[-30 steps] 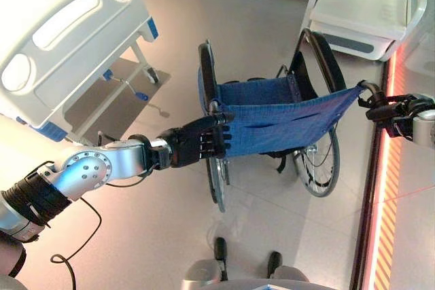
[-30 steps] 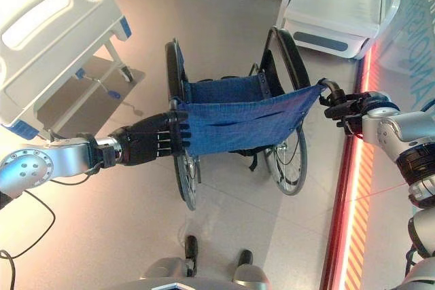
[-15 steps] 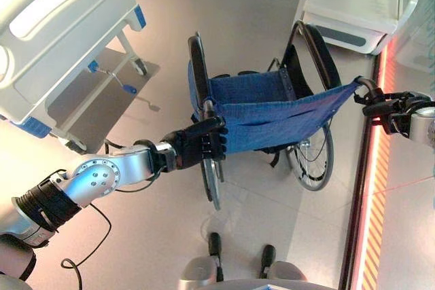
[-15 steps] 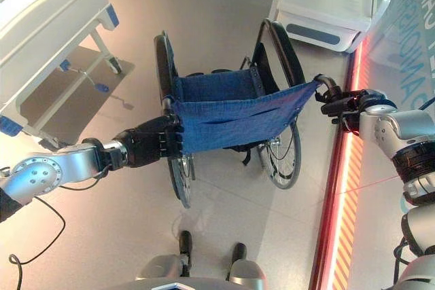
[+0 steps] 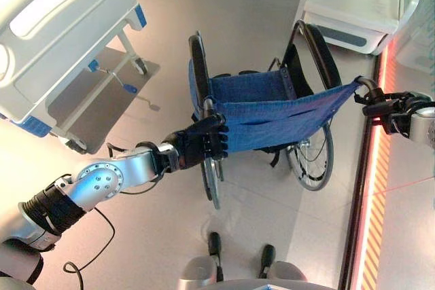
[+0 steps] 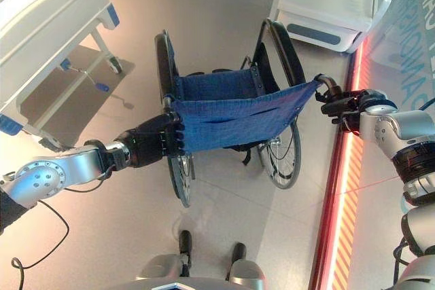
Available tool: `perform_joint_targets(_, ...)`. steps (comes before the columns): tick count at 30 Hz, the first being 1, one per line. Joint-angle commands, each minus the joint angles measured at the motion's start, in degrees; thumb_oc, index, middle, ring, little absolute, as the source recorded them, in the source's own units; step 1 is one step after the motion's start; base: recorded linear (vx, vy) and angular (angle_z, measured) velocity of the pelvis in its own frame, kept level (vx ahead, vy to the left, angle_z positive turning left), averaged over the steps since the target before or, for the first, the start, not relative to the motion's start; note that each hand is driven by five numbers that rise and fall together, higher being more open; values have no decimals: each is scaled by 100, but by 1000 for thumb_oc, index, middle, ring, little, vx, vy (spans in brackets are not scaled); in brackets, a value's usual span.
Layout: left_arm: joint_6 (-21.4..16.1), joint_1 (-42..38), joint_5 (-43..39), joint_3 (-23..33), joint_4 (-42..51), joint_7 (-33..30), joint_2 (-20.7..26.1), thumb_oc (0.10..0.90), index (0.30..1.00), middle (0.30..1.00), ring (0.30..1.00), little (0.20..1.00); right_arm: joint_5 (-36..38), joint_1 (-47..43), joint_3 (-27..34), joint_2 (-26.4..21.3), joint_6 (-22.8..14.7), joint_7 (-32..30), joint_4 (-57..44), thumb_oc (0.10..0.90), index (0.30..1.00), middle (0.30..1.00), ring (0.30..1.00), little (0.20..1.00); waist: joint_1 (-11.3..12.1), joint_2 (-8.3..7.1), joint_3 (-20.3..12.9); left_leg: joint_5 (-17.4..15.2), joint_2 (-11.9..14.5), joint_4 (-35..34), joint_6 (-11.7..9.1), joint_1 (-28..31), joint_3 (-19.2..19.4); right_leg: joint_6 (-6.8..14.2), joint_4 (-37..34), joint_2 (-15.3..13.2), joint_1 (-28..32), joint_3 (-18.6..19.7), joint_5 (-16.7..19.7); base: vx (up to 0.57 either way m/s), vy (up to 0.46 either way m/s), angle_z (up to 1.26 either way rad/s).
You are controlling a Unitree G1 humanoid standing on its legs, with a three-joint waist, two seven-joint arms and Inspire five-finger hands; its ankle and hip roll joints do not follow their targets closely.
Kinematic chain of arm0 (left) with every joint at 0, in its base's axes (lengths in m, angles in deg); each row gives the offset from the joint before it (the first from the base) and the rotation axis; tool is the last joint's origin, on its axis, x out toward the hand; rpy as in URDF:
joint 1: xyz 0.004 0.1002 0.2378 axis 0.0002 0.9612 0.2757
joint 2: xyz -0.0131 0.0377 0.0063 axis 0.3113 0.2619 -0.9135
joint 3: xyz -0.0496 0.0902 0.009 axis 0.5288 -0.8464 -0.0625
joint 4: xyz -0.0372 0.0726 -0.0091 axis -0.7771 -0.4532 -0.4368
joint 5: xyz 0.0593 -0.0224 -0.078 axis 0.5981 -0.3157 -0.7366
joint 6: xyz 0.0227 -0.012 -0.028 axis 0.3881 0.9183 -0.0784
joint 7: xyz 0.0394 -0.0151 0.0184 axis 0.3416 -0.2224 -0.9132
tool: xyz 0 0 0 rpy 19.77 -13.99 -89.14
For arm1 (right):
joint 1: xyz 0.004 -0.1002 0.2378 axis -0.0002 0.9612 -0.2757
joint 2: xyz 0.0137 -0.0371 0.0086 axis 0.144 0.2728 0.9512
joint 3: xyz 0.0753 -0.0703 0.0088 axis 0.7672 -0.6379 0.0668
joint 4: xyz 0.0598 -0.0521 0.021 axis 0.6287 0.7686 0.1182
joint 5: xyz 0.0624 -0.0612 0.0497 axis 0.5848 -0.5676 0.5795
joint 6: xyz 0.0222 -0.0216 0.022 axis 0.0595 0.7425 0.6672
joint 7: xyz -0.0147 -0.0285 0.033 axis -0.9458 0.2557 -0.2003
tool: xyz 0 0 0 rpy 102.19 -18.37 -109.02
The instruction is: Push the wheelchair next to the bed
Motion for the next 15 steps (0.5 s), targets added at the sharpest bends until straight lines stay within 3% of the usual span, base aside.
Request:
perform_joint_targets(1,-1402,-610,-9,1713,379,76,-207,400,300,300,300,300,-92,-190,99,-65,-487,236,-581,400,300,300,300,300,115,79,-354,-222,322,72,-576,215,39,-162,251,247,-233,13,105,-20,-164,-2)
perform_joint_targets(6,-1465,-469,-64,1992,344,-207,-246,400,300,300,300,300,7,-243,95,-6,-476,266,-805,400,300,300,300,300,117,-16,-244,-255,571,658,-686,85,9,-336,540,455,-312,48,-64,-12,-158,-2)
perform_joint_targets(8,-1479,-419,-223,2149,244,-315,-256,400,300,300,300,300,-16,-351,10,87,-492,324,-830,400,300,300,300,300,134,-204,-89,-371,832,1837,-680,-264,156,-454,763,452,-363,79,-56,23,-250,-7)
perform_joint_targets(9,-1468,-417,-211,2179,228,-348,-263,400,300,300,300,300,-8,-379,-7,114,-501,323,-834,400,300,300,300,300,151,-230,-40,-340,899,2101,-679,-409,165,-485,821,471,-368,73,-65,39,-250,-13)
perform_joint_targets(10,-1416,-417,-215,2244,197,-405,-306,400,300,300,300,300,-12,-369,-1,191,-521,226,-904,400,300,300,300,300,196,-287,92,-93,952,2914,-671,-855,166,-587,945,529,-334,80,-120,66,-186,-16)
perform_joint_targets(12,-1388,-395,-272,2313,194,-495,-326,400,300,300,300,300,-51,-337,19,272,-524,160,-982,400,300,300,300,300,262,-249,184,-2,791,3255,-627,-1273,16,-649,1086,626,-297,164,-216,94,-73,-19)
perform_joint_targets(13,-1397,-322,-261,2412,219,-570,-341,400,300,300,300,300,-129,-321,10,350,-526,147,-1030,400,300,300,300,300,344,-190,247,63,567,3139,-584,-1454,-13,-662,1202,690,-240,269,-318,164,32,-15)
perform_joint_targets(15,-1408,-133,-348,2662,284,-647,-290,400,300,300,300,300,-190,-313,-14,382,-514,181,-1124,400,300,300,300,300,489,-28,294,441,363,2489,-646,-1670,116,-679,1303,879,-123,366,-449,361,107,-21)
